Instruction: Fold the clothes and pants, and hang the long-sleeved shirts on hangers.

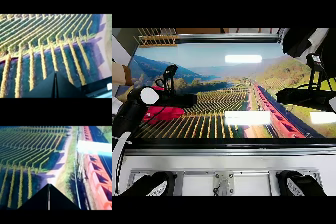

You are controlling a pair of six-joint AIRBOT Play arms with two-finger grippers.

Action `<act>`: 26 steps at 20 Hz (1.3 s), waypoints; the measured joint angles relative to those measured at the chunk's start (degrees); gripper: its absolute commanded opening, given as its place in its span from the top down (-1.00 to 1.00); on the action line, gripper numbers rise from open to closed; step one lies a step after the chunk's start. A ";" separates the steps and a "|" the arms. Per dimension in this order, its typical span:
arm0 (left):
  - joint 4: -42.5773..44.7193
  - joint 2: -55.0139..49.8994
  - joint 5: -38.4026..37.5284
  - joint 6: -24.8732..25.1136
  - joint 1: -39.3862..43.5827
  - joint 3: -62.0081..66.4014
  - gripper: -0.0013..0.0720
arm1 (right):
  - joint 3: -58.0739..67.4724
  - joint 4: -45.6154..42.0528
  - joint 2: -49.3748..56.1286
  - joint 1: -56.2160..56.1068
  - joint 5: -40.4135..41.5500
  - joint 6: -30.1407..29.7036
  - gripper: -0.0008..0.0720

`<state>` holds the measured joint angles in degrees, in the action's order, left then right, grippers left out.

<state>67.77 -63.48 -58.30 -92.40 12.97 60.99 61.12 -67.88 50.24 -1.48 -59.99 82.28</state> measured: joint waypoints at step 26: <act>27.41 -4.98 2.47 3.80 -10.80 -0.94 -0.96 | 0.00 0.00 0.00 0.00 0.00 -0.02 0.92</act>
<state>95.18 -68.47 -55.83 -88.60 2.17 60.05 61.12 -67.88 50.24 -1.48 -59.99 82.26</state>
